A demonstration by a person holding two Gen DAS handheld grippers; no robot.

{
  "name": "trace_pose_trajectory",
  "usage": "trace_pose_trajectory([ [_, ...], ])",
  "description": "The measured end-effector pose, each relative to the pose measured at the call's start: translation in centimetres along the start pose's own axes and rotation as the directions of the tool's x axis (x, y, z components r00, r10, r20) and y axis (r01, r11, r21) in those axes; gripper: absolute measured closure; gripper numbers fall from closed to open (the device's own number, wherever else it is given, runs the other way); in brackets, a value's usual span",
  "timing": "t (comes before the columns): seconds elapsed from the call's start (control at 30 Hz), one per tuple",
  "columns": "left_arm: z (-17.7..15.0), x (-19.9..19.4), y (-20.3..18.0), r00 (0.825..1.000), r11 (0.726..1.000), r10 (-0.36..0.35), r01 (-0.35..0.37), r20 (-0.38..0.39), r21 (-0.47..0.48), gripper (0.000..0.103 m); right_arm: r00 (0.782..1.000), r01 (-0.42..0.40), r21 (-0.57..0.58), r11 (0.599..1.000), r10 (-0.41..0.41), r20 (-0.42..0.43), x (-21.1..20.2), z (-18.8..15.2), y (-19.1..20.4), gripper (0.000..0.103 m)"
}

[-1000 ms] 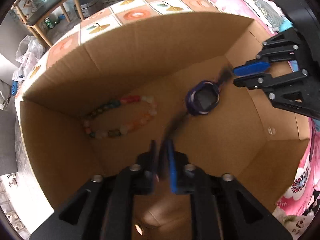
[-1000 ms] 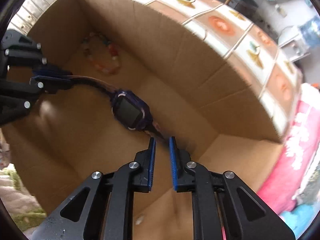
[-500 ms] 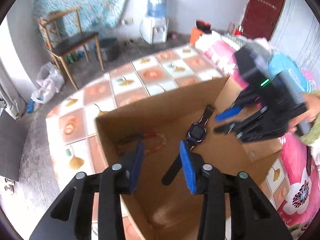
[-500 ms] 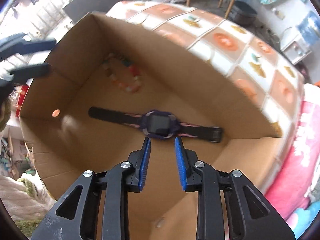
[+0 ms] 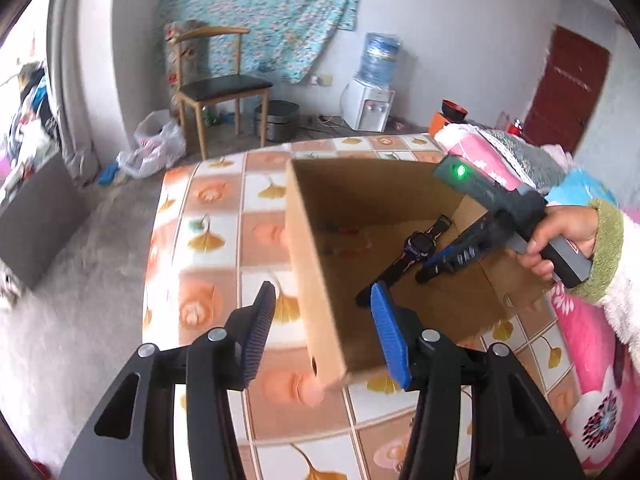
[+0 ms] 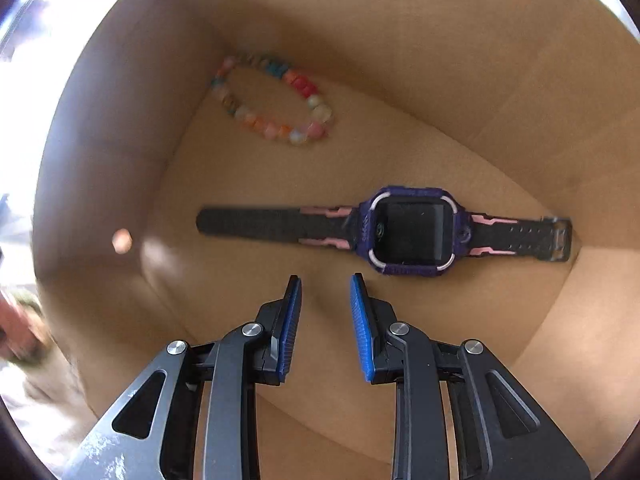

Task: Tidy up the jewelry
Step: 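Lift both open grippers up out of the box, then move both grippers back over the table beside the box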

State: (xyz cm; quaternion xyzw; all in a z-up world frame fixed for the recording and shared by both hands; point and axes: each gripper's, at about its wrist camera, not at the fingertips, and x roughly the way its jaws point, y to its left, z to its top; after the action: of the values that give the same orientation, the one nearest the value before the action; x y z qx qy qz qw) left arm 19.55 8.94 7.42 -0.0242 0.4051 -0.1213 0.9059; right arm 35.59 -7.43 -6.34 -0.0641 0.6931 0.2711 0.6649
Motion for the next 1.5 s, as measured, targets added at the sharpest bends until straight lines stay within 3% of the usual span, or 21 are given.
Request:
trace_pose_trajectory([
  [0.23,-4.0,-0.5,1.2,1.000,0.996,-0.008,0.006,-0.013,-0.088,0.053,0.980,-0.185,0.241,0.953,0.161,0.114,-0.6,0.1,-2.6,0.077],
  [0.4,-7.0,-0.6,1.2,0.999,0.992,-0.018,0.012,-0.048,-0.122,0.052,0.959,-0.256,0.341,0.905,0.194,0.205,-1.2,-0.5,-4.0,0.076],
  [0.5,-8.9,-0.7,0.8,0.998,0.992,-0.018,0.009,-0.067,-0.129,0.050,0.958,-0.252,0.369,0.895,0.177,0.225,-2.8,-0.8,-5.8,0.068],
  [0.57,-9.8,-0.9,0.6,0.997,0.992,-0.020,0.011,-0.074,-0.127,0.049,0.963,-0.207,0.351,0.913,0.128,0.237,-4.0,-1.4,-5.3,0.057],
  [0.63,-10.6,-1.0,0.3,0.996,0.991,-0.027,0.016,-0.081,-0.133,0.047,0.961,-0.178,0.327,0.928,0.093,0.259,-4.9,-2.4,-5.2,0.056],
  [0.73,-11.2,-1.1,-0.2,0.995,0.991,-0.036,0.024,-0.091,-0.129,0.044,0.945,-0.163,0.282,0.945,0.068,0.321,-8.0,-6.4,-4.6,0.056],
  [0.87,-12.1,-1.1,-1.4,0.994,0.995,-0.027,0.017,-0.102,-0.100,0.043,0.901,-0.095,0.194,0.976,0.002,0.433,-12.9,-9.7,-3.0,0.055],
  [1.03,-11.6,-1.5,-1.6,0.997,0.992,-0.067,0.062,-0.044,-0.110,0.043,0.811,-0.015,0.105,0.994,-0.049,0.583,-17.9,-16.9,-0.2,0.049],
  [1.13,-9.9,-1.5,-1.0,0.993,0.984,-0.119,0.121,0.018,-0.133,0.043,0.753,0.023,0.148,0.989,-0.115,0.648,-19.1,-20.0,-1.8,0.042],
  [1.2,-8.5,-1.3,-0.6,0.988,0.977,-0.147,0.153,0.048,-0.147,0.043,0.732,-0.010,0.215,0.977,-0.139,0.666,-18.8,-21.4,-3.2,0.042],
  [1.3,-6.5,-0.6,0.0,0.978,0.964,-0.192,0.204,0.083,-0.170,0.041,0.725,-0.107,0.274,0.956,-0.113,0.679,-18.1,-23.1,-5.9,0.041],
  [1.5,-4.4,2.3,1.0,0.960,0.928,-0.270,0.279,0.074,-0.245,0.038,0.759,-0.244,0.298,0.923,-0.010,0.651,-13.4,-21.3,-8.7,0.041],
])
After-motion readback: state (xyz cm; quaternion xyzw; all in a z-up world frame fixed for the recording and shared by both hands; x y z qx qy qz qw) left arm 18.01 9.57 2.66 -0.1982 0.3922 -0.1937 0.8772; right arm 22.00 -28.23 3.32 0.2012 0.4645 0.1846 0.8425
